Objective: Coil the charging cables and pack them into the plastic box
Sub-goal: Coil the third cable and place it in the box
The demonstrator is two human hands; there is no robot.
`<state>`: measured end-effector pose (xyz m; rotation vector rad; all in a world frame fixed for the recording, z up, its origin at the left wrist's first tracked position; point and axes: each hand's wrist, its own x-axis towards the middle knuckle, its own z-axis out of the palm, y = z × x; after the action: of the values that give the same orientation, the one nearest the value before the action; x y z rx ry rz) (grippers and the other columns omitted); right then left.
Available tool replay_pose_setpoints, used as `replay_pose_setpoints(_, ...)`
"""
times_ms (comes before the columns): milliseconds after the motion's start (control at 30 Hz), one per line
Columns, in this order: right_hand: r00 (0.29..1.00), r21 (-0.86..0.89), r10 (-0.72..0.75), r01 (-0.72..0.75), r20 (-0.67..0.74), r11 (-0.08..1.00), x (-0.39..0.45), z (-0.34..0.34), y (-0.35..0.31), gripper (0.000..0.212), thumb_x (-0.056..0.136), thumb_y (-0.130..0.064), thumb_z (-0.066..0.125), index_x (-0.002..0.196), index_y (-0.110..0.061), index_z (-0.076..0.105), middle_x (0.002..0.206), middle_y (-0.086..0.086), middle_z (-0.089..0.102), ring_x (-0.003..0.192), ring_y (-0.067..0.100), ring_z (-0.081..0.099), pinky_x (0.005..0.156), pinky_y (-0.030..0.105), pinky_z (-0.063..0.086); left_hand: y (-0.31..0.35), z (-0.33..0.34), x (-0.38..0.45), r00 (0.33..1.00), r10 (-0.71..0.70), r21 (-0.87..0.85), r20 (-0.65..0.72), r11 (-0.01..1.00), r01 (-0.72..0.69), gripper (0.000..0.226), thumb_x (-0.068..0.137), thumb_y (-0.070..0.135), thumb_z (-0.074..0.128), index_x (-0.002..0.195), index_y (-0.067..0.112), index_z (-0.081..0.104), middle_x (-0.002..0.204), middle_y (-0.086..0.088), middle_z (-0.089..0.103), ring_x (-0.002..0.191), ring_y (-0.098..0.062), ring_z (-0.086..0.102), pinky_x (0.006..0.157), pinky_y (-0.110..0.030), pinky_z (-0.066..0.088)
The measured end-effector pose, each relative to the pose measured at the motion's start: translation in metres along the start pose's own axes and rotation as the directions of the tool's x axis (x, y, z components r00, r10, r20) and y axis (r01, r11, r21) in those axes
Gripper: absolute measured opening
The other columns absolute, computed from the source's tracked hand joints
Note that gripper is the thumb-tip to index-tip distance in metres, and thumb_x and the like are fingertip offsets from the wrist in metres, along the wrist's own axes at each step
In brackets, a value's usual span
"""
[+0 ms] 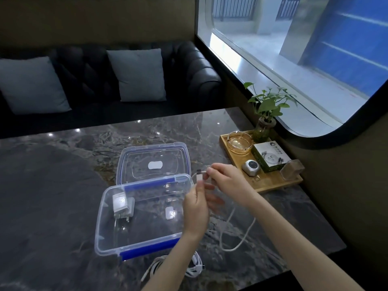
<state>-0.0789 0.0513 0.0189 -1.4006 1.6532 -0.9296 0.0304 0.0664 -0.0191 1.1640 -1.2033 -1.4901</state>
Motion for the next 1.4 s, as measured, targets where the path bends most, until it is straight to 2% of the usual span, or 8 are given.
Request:
replay_pose_setpoints(167,0.993,-0.03,-0.092,0.089,-0.075,0.996,-0.011,0.012,0.001,0.02,0.096,-0.017,0.046,0.085,-0.013,0.062,0.079,-0.001,0.068,0.068,0.012,0.066,0.066,0.033,0.057,-0.002,0.004,0.009,0.989,-0.041,-0.097,-0.144,0.995,0.027,0.046,0.096,0.037,0.029,0.099,0.011,0.067,0.082,-0.014,0.073,0.075,-0.022,0.072,0.061,-0.024,0.057)
replay_pose_setpoints(333,0.969,-0.243,-0.243,0.246,0.044,0.938,-0.021,0.017,0.004,0.019,0.097,-0.02,0.043,0.09,-0.011,0.058,0.081,0.006,0.067,0.07,0.017,0.064,0.064,0.034,0.054,0.016,0.002,0.022,0.974,-0.228,-0.362,-0.014,0.909,0.207,0.044,0.099,0.033,0.029,0.109,0.005,0.061,0.089,-0.007,0.073,0.087,-0.019,0.07,0.072,-0.025,0.056)
replay_pose_setpoints(433,0.947,-0.348,-0.301,0.321,0.112,0.881,-0.03,0.024,0.017,0.023,0.098,-0.022,0.036,0.098,-0.006,0.053,0.08,0.008,0.064,0.062,0.022,0.057,0.062,0.04,0.05,0.033,-0.005,0.032,0.95,-0.276,-0.506,0.145,0.805,0.311,0.04,0.1,0.03,0.028,0.113,0.002,0.054,0.084,-0.004,0.076,0.079,-0.014,0.072,0.064,-0.021,0.056)
replay_pose_setpoints(600,0.927,-0.328,-0.346,0.374,0.142,0.867,-0.038,0.023,0.035,0.035,0.094,-0.035,0.029,0.105,-0.01,0.051,0.074,0.006,0.064,0.056,0.02,0.056,0.054,0.034,0.046,0.043,-0.009,0.034,0.945,-0.261,-0.473,0.2,0.818,0.326,0.038,0.099,0.027,0.033,0.114,-0.002,0.052,0.046,0.0,0.061,0.037,-0.006,0.054,0.037,-0.014,0.043)
replay_pose_setpoints(800,0.959,-0.57,-0.034,0.196,0.282,0.798,-0.034,0.019,0.082,0.041,0.095,-0.046,0.032,0.091,-0.016,0.061,0.087,0.002,0.071,0.079,0.023,0.065,0.073,0.04,0.05,0.066,-0.027,0.042,0.913,-0.19,-0.544,0.361,0.752,0.372,0.042,0.099,0.028,0.025,0.106,-0.002,0.054,0.045,0.002,0.058,0.022,-0.003,0.034,0.027,-0.009,0.026)
replay_pose_setpoints(1033,0.912,-0.408,0.201,-0.041,0.357,0.912,0.003,-0.002,0.056,0.026,0.089,-0.034,0.052,0.094,-0.014,0.069,0.088,0.001,0.071,0.084,0.02,0.067,0.08,0.037,0.055,0.071,-0.022,0.007,0.773,-0.354,-0.167,0.527,0.848,0.503,0.045,0.099,0.027,0.027,0.115,-0.01,0.048,0.048,-0.003,0.061,0.022,-0.002,0.03,0.027,-0.011,0.026)
replay_pose_setpoints(1267,0.962,-0.33,0.203,-0.135,0.181,0.934,0.025,-0.014,0.013,0.025,0.079,-0.017,0.065,0.065,0.004,0.066,0.053,0.009,0.058,0.045,0.013,0.05,0.049,0.023,0.043,0.028,-0.012,-0.003,0.946,-0.262,0.188,0.191,0.956,0.227,0.042,0.099,0.032,0.028,0.095,0.007,0.061,0.032,-0.001,0.052,0.025,-0.002,0.039,0.037,-0.015,0.031)
replay_pose_setpoints(1400,0.99,-0.464,0.088,-0.026,0.112,0.886,0.017,-0.001,-0.005,0.015,0.079,-0.014,0.061,0.066,-0.006,0.065,0.057,0.001,0.057,0.049,0.013,0.049,0.053,0.029,0.044,0.013,-0.009,-0.007,0.995,-0.094,0.245,0.045,0.966,0.081,0.04,0.098,0.035,0.027,0.086,0.023,0.062,0.067,-0.017,0.069,0.043,-0.006,0.053,0.044,-0.017,0.042)
